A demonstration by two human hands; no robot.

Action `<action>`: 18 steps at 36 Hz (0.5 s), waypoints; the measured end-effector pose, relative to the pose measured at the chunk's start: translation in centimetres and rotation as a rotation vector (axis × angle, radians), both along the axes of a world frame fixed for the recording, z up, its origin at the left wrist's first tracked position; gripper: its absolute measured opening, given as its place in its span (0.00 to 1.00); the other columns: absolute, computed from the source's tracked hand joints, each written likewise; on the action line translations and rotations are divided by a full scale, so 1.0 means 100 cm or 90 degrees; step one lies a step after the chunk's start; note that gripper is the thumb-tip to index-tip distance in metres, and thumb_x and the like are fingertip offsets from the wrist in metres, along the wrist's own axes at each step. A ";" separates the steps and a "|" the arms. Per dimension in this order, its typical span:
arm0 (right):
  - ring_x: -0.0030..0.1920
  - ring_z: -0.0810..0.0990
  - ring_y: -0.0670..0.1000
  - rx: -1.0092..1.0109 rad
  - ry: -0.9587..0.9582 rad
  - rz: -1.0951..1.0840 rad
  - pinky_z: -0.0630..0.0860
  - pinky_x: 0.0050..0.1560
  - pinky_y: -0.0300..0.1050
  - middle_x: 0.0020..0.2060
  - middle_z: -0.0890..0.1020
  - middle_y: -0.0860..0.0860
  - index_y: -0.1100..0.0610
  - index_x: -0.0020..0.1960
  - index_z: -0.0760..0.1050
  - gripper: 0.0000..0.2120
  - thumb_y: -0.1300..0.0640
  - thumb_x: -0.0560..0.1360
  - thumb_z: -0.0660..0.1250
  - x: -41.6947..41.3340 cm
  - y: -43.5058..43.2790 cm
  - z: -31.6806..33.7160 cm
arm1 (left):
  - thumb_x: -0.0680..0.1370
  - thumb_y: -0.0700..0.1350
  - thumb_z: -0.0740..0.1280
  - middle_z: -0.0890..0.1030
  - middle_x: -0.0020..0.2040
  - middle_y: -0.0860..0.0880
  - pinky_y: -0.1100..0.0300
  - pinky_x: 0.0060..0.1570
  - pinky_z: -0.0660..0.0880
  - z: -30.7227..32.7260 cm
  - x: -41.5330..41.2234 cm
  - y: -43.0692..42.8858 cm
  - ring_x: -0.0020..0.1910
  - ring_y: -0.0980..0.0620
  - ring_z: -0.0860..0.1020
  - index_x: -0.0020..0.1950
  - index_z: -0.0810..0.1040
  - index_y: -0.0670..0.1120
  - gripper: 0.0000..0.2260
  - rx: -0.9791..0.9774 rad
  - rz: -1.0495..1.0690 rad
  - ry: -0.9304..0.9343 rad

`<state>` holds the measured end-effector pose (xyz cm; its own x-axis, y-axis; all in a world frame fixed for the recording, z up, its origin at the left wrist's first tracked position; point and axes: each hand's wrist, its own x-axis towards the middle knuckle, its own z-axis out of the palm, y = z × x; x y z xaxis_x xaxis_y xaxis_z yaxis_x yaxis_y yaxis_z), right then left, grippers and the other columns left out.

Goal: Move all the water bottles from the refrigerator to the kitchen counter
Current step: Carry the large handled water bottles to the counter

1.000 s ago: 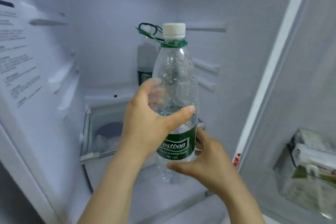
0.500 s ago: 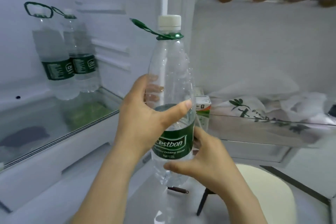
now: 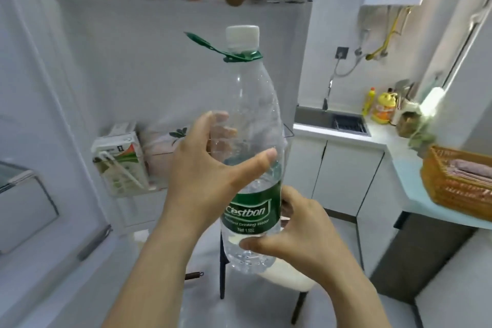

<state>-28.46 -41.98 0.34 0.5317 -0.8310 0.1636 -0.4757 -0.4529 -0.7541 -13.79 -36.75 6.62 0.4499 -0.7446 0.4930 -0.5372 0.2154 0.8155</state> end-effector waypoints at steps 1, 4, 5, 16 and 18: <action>0.48 0.79 0.36 0.002 0.000 -0.011 0.78 0.50 0.39 0.47 0.82 0.36 0.43 0.55 0.72 0.32 0.43 0.54 0.79 -0.014 -0.003 -0.001 | 0.56 0.66 0.72 0.79 0.51 0.59 0.66 0.43 0.74 0.000 -0.013 -0.005 0.48 0.62 0.78 0.61 0.72 0.55 0.36 0.001 -0.014 -0.001; 0.49 0.80 0.37 0.002 -0.010 -0.051 0.78 0.52 0.43 0.47 0.82 0.36 0.43 0.55 0.73 0.32 0.42 0.52 0.78 -0.054 -0.009 -0.003 | 0.54 0.66 0.71 0.79 0.51 0.58 0.62 0.46 0.78 0.000 -0.051 -0.020 0.49 0.60 0.79 0.61 0.71 0.55 0.37 0.006 -0.057 0.007; 0.49 0.80 0.37 0.003 -0.014 -0.065 0.78 0.51 0.43 0.47 0.82 0.35 0.43 0.54 0.73 0.32 0.42 0.52 0.78 -0.067 -0.011 -0.004 | 0.54 0.66 0.71 0.79 0.51 0.58 0.58 0.48 0.79 -0.001 -0.064 -0.025 0.50 0.58 0.79 0.61 0.72 0.56 0.38 0.008 -0.070 0.017; 0.49 0.80 0.37 0.035 -0.007 -0.232 0.79 0.51 0.44 0.48 0.81 0.35 0.40 0.55 0.72 0.34 0.41 0.51 0.78 -0.212 -0.011 -0.013 | 0.56 0.63 0.78 0.79 0.52 0.59 0.63 0.46 0.76 -0.014 -0.201 -0.065 0.50 0.59 0.79 0.61 0.71 0.58 0.35 0.010 -0.238 0.043; 0.49 0.80 0.38 0.041 -0.013 -0.272 0.80 0.50 0.45 0.47 0.82 0.35 0.40 0.55 0.72 0.33 0.42 0.51 0.78 -0.234 -0.008 -0.015 | 0.57 0.63 0.78 0.79 0.52 0.57 0.62 0.47 0.77 -0.015 -0.225 -0.070 0.50 0.58 0.79 0.61 0.72 0.56 0.36 0.007 -0.278 0.039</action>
<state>-51.86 -42.79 -1.19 0.1353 -0.9846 0.1105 -0.5952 -0.1699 -0.7854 -36.29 -43.77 5.10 0.1199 -0.8767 0.4659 -0.3483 0.4023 0.8467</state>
